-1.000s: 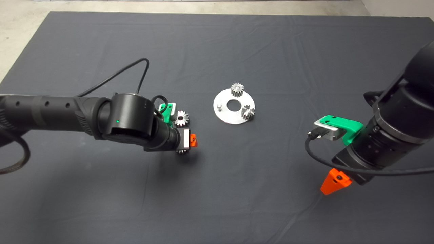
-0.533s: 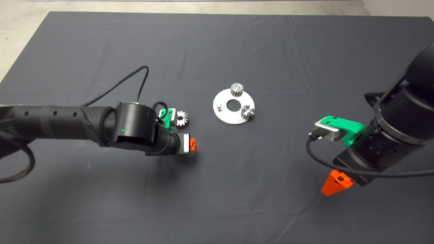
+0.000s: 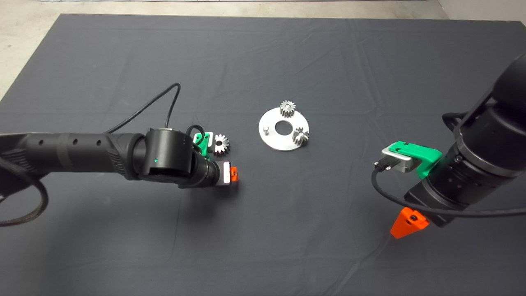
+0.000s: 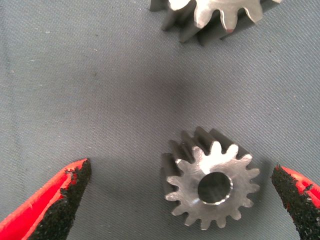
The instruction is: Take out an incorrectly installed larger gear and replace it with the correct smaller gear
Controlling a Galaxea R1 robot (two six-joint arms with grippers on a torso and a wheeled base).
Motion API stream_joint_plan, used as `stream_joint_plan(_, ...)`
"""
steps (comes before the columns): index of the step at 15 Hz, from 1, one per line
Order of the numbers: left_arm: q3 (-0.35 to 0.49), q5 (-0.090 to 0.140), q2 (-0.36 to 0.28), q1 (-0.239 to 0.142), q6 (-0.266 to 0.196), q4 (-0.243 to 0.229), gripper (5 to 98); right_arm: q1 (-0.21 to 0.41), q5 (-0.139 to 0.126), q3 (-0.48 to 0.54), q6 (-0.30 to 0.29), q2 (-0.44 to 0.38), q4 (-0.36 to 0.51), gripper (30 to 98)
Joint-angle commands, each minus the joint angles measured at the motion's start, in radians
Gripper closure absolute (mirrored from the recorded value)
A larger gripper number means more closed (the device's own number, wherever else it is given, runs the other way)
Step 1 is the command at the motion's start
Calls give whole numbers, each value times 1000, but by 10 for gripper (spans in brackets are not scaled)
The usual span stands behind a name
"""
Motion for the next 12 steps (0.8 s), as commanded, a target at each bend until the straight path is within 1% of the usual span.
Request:
stream_joint_plan(1, -4, 12, 33, -4, 2, 16, 106, 25, -105, 8, -1, -1, 13, 308)
stream_joint_plan(2, 1, 28, 43, -5, 2, 22, 106, 25, -105, 8, -1, -1, 13, 308)
stream_joint_plan(3, 2, 71, 55, -6, 2, 22, 106, 25, -105, 8, -1, -1, 13, 308)
stream_joint_plan(4, 2, 90, 54, -6, 2, 22, 106, 25, -105, 8, -1, -1, 13, 308)
stream_joint_plan(8, 5, 92, 54, -6, 2, 24, 111, 25, -105, 8, 1, -1, 13, 308)
stream_joint_plan(10, 3, 92, 49, -6, 4, 22, 139, 25, -105, 8, 0, -2, 13, 308)
stream_joint_plan(12, 5, 90, 54, -6, 4, 23, 142, 25, -105, 8, -1, -2, 13, 308)
